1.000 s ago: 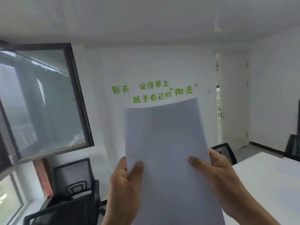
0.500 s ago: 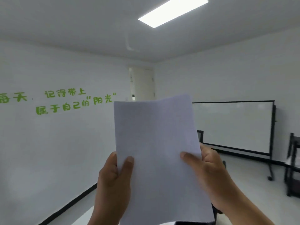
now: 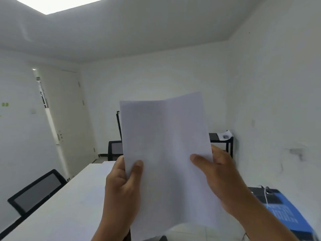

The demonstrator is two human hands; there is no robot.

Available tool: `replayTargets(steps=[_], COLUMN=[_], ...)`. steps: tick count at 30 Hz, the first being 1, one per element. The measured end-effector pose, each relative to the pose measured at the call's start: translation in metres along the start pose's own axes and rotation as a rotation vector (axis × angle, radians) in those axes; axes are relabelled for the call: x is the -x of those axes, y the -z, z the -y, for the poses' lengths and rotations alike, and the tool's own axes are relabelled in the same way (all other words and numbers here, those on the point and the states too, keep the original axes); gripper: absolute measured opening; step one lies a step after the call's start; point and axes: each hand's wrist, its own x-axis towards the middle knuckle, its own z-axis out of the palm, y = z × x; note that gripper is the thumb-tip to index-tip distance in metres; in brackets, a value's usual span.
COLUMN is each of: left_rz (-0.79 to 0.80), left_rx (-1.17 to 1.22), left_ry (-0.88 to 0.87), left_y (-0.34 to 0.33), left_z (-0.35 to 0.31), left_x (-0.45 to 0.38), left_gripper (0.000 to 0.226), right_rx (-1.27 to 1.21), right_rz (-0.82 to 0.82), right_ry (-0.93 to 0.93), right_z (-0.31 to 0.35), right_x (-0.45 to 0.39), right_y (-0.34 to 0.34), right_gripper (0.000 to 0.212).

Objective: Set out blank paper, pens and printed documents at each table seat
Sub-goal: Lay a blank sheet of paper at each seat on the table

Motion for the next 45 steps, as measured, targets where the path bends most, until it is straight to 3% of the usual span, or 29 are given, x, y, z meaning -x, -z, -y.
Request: replayTargets(steps=[5, 12, 18, 28, 39, 43, 45], left_rz=[0.092, 0.15, 0.138, 0.181, 0.122, 0.087, 0.079], left_rx=[0.048, 0.122, 0.19, 0.276, 0.19, 0.176, 0.201], left_ry=[0.012, -0.014, 0.012, 0.044, -0.014, -0.064, -0.075], left_y=[-0.098, -0.178, -0.23, -0.277, -0.339, -0.4, -0.428], left_z=[0.015, 0.045, 0.098, 0.147, 0.202, 0.223, 0.23], left_x=[-0.016, -0.064, -0.124, -0.258, -0.371, -0.426, -0.453], left_gripper=[0.013, 0.014, 0.016, 0.016, 0.017, 0.018, 0.013], right_rx=[0.049, 0.082, 0.132, 0.11, 0.045, 0.007, 0.002], right_rz=[-0.104, -0.19, -0.159, -0.151, -0.07, -0.072, -0.054], right_ry=[-0.047, -0.041, -0.024, -0.04, 0.018, 0.093, 0.106], right_z=[-0.013, -0.037, -0.071, -0.12, -0.182, -0.202, -0.211], right_x=[-0.034, -0.097, -0.17, -0.321, -0.463, -0.536, -0.574], right_y=[0.088, 0.14, 0.156, 0.143, 0.157, 0.184, 0.196], right_gripper=[0.02, 0.02, 0.032, 0.021, 0.011, 0.035, 0.036])
